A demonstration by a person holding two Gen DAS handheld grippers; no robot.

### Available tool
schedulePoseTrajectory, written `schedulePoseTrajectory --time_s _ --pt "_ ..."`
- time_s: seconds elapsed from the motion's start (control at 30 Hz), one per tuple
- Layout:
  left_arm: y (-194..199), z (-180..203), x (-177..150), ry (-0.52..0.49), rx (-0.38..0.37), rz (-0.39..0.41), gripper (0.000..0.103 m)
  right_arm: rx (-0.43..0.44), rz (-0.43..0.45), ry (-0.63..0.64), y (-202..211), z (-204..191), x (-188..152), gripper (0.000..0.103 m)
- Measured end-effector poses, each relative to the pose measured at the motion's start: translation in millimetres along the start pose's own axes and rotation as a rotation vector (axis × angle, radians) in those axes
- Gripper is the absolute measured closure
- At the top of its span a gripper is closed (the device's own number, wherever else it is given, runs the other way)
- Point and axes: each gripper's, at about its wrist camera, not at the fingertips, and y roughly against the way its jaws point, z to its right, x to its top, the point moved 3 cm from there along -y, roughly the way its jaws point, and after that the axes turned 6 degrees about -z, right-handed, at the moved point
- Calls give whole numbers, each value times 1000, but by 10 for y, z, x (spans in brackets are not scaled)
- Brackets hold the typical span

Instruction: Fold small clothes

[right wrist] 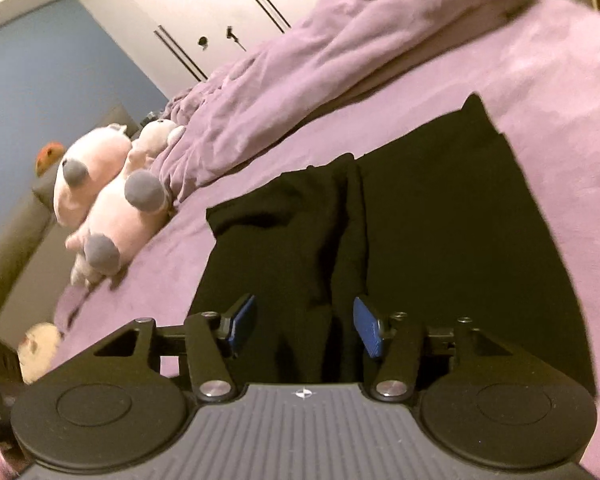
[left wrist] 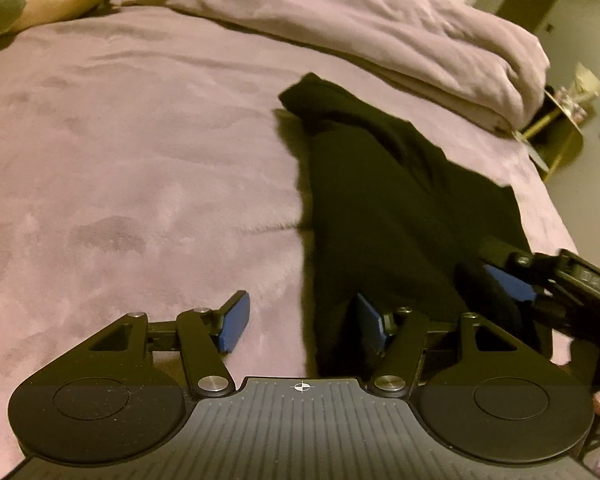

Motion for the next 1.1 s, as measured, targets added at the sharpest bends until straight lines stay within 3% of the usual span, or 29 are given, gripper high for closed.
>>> schedulePoseTrajectory --time_s 0.13,0.27,0.33,0.47,0.63,0.77,0.87,0.93,0.97,1.0,1.1 --pt "-38 6 72 11 -7 12 34 50 -51 -74 -331 87 145 51" --pt "-86 45 86 -22 0 7 30 40 -61 -67 -526 46 188 72" --pt "-91 68 89 -34 5 1 30 27 -59 -28 -550 -16 197 92" --pt "-64 118 105 -33 -5 5 30 -80 27 112 -378 -214 228 98" --pt "-47 276 109 -73 -34 6 30 -189 129 235 -46 -321 271 98" --pt "-99 450 76 -119 -50 -5 29 -277 108 277 76 -191 251 98" --pt "-151 456 39 -114 -43 -22 30 -186 -7 161 -31 2 235 93" --pt "-155 399 26 -102 -40 -27 29 -128 -17 104 -59 80 239 81" --pt "-152 375 27 -100 -35 -30 29 -120 -17 83 -83 116 262 65" --pt "-148 334 31 -97 -30 -32 29 -123 -8 63 -104 157 283 59" --pt "-138 217 50 -75 -38 -38 28 -13 -44 -46 -242 306 321 59"
